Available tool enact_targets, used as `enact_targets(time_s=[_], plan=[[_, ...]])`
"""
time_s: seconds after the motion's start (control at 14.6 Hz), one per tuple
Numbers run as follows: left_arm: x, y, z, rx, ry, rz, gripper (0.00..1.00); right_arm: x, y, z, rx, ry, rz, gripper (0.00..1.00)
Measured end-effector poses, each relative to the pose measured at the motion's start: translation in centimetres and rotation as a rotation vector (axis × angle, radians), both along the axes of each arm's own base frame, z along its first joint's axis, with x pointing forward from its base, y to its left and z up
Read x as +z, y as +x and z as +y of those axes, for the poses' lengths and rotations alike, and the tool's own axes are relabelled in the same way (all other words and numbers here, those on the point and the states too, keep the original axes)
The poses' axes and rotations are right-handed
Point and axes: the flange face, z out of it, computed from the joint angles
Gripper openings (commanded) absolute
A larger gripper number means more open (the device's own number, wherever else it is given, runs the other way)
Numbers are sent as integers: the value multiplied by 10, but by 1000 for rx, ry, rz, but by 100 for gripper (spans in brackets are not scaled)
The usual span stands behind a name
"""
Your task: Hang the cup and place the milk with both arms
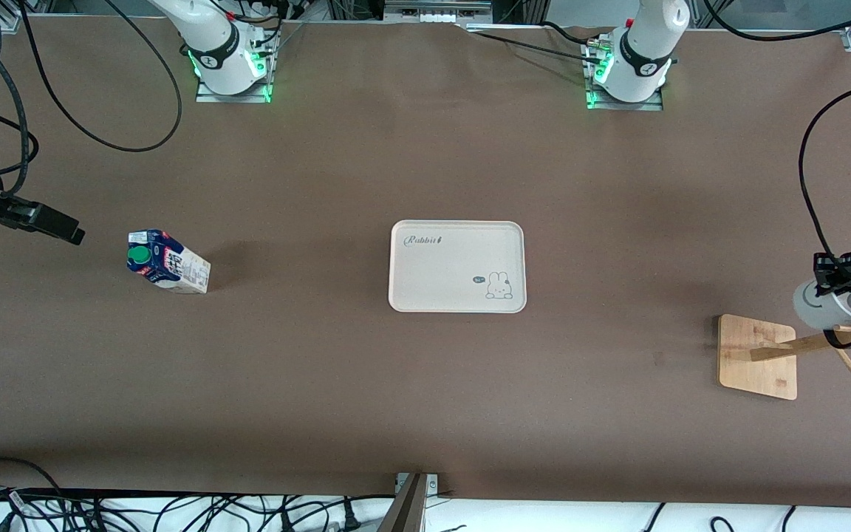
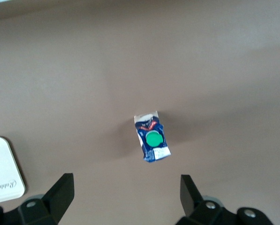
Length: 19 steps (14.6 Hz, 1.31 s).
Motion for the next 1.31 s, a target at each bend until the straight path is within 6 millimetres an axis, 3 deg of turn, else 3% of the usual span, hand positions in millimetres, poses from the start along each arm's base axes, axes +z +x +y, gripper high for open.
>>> enact_targets(time_s=[0.41,0.55,0.69,0.89,1.03,1.17,1.31], plan=[[2,1,-2,0,-9,-9,100,-9,-11,9,114,3,-5,100],[10,-1,-14,2,-63,-15,100,-9,-11,9,143,-4,-5,100],[25,-6,-38,-10,-99,-17,100,-9,-10,7,150,-16,-6,100],[57,-33,-87,62,-125,32,100,-12,-12,2,143,-20,2,100],[67,-55,-111,100,-137,52,100,-13,-14,-11,126,-11,5,100],[65,-72,-122,118,-142,69,100,-13,-14,-29,100,-5,5,100],[63,-86,-125,130,-114,80,100,-13,-14,-34,92,-4,4,100]])
